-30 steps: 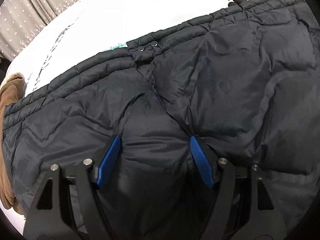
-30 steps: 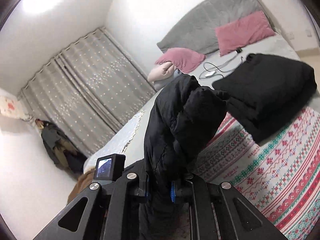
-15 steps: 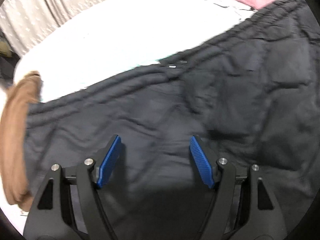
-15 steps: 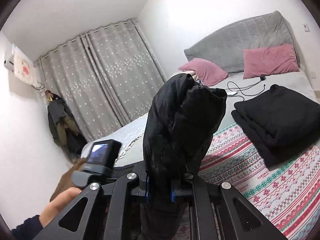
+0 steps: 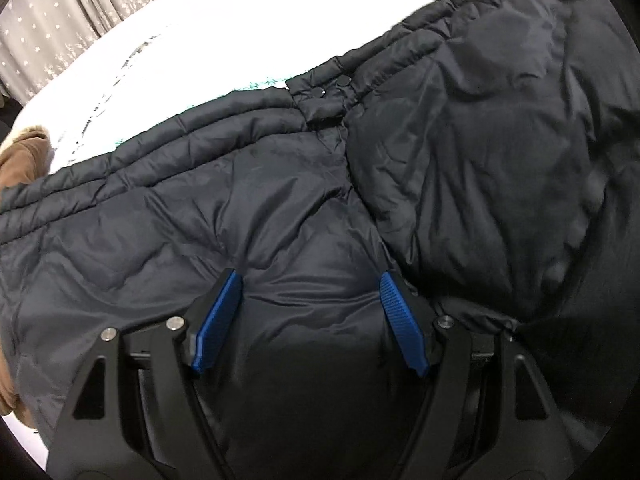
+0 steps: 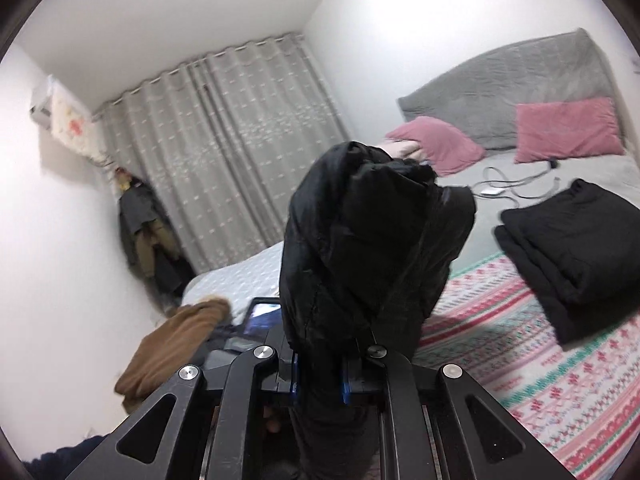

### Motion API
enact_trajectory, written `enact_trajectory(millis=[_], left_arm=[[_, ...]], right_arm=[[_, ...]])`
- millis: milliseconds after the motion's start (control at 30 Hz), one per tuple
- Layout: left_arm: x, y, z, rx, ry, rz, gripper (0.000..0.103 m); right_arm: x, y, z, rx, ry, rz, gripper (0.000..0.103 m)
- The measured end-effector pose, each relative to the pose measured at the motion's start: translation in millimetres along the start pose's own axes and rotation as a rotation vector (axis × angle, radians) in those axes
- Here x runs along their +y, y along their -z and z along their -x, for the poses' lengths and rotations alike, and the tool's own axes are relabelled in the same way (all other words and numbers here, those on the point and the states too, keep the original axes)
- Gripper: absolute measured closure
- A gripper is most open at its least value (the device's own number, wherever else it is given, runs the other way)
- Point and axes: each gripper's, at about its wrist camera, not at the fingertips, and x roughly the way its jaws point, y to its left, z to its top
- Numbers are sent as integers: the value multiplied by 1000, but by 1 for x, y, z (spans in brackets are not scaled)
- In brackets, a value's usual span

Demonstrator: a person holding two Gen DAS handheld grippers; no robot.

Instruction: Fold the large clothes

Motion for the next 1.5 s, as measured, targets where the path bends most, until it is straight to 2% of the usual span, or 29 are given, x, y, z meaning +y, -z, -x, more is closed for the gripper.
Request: enact_trajectory(millis=[167,233,300,333,400,500,567,633,700,733,800,867,933,1000,1067,1133,1267,1400,1500], left_arm=[[15,-3,-2,1,41,-10,31],[24,-1,3,-3,86,-15,31],[40,-1,23,-22,179,21,31],[60,2,40,-42,234,70,31],[95,10,68,-84,263,127,31],[157,45,123,-171,219,186,31],[202,82,147,-205,190,270,31],[247,124,153,-218,242,398,31],[269,154,146,-214,281,501,33],[284,169,136,-186,315,554,43],[293,181,127,-155,366,584,59],[287,191,124,-155,377,565,59],[279,199,129,-154,349,542,59],[282,201,141,-180,322,534,59],[285,205,160,-237,303,522,55],[292,210,170,-285,282,530,40],[316,225,179,-333,279,617,39],[322,241,180,-352,288,675,39],[320,243,173,-348,303,674,39]], right_arm=[[10,-1,-7,-3,-17,15,89],[11,-1,-10,-4,-15,13,89],[15,-3,-11,-5,-5,21,89],[17,-4,-12,-5,1,29,89],[20,-4,-12,-3,8,48,89],[23,-3,-14,5,23,77,89],[27,-3,-16,13,33,91,89],[32,-3,-17,14,47,114,89],[42,-1,-19,18,62,155,89],[47,0,-20,20,68,176,89],[60,2,-23,25,84,228,89],[80,7,-27,28,102,310,89],[104,14,-32,25,113,380,89],[128,25,-38,31,107,448,89],[157,42,-47,44,99,543,89],[189,69,-55,66,79,665,89],[235,135,-81,153,23,923,89],[249,196,-102,262,-25,1086,89],[247,214,-109,285,-18,1115,89]])
